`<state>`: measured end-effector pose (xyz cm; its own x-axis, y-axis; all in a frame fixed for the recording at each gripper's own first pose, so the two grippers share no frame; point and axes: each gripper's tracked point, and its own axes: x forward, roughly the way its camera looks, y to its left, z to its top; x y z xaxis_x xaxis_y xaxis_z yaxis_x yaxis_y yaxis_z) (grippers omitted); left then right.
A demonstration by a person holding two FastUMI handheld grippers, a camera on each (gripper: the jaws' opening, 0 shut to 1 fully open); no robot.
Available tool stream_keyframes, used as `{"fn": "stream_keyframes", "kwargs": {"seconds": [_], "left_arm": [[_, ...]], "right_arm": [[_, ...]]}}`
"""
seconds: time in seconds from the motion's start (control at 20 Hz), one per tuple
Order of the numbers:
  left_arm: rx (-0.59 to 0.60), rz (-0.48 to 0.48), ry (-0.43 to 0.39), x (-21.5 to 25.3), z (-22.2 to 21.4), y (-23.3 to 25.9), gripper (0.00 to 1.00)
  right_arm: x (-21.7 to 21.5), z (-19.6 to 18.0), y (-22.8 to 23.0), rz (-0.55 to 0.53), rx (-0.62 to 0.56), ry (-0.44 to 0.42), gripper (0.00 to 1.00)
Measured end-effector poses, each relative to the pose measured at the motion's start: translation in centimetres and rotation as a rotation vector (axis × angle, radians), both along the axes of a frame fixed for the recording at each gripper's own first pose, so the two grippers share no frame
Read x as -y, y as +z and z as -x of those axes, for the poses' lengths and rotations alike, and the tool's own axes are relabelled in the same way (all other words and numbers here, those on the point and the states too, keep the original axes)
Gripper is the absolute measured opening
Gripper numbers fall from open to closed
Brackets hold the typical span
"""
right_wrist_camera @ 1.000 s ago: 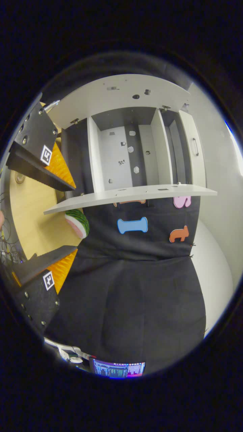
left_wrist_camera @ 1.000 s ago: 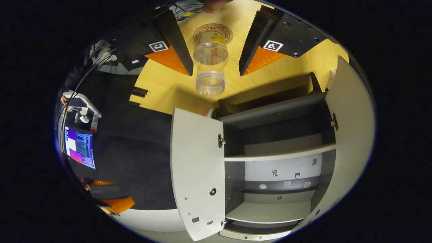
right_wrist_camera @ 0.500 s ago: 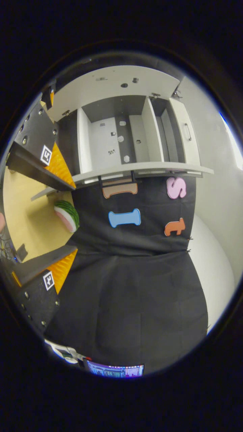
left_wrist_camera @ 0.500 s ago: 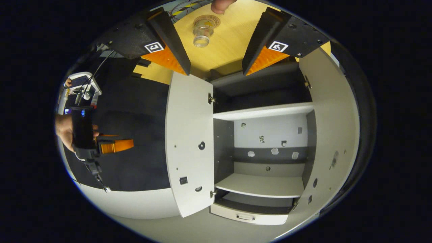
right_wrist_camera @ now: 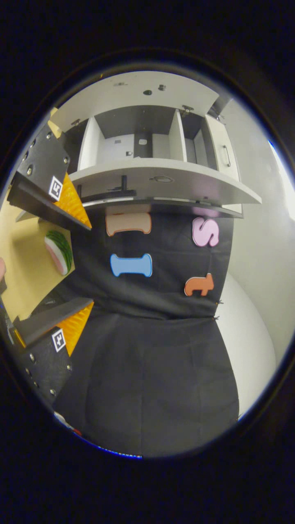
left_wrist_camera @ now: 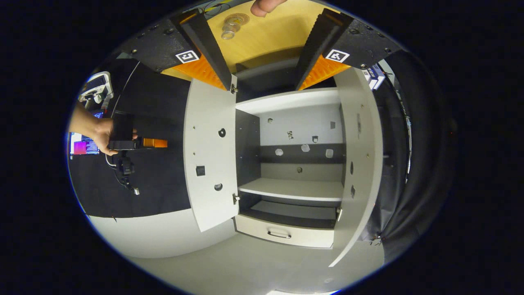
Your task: Grasp the bottle in the cabinet with the left hand and place it on the coaster, then close the right door with the right hand and the left door with the left hand.
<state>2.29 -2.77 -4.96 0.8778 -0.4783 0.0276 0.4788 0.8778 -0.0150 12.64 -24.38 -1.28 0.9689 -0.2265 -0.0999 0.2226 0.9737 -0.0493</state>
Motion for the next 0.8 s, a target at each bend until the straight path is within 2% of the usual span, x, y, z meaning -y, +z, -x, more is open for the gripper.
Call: {"fn": "stream_keyframes", "kwargs": {"seconds": [0.05,0.1,0.2,0.25,0.3,0.4,0.45,0.55,0.6,0.8], "left_arm": [[0.006,0.018,0.011,-0.5,0.1,0.8,0.96],[0.001,0.024,0.043,-1.2,0.0,1.2,0.96],[-0.017,-0.023,0.128,-4.1,-0.1,0.7,0.98],[0.009,-0.030,0.167,-5.2,-0.3,1.1,0.98],[0.034,-0.034,0.199,-6.1,-0.6,1.8,0.98],[0.033,-0.052,0.240,-7.8,-0.3,1.3,0.98],[0.020,-0.051,0.254,-8.5,-0.2,1.1,0.98],[-0.027,-0.019,0.277,-9.7,-0.3,0.6,0.98],[-0.057,-0.007,0.293,-10.6,-0.4,0.2,0.98],[-0.092,0.026,0.372,-14.2,-0.4,0.3,0.98]], "right_arm": [[0.0,-1.2,0.2,-0.005,-0.009,0.014,0.98],[0.0,-2.3,0.4,-0.012,-0.010,0.015,0.98],[-1.3,-4.1,0.7,-0.045,-0.011,0.050,0.98],[-2.5,-5.0,0.3,-0.059,-0.020,0.085,0.94],[-3.4,-6.0,0.1,-0.062,-0.031,0.107,0.94],[-3.2,-7.3,-1.1,-0.001,-0.090,0.079,0.98],[-3.4,-7.0,-0.5,0.039,-0.076,0.085,0.87],[-4.4,-7.1,-0.1,0.057,-0.069,0.091,0.84],[-4.7,-7.0,-0.3,0.045,-0.075,0.087,0.89],[-5.7,-6.7,-0.3,0.042,-0.066,0.079,0.89]]}}
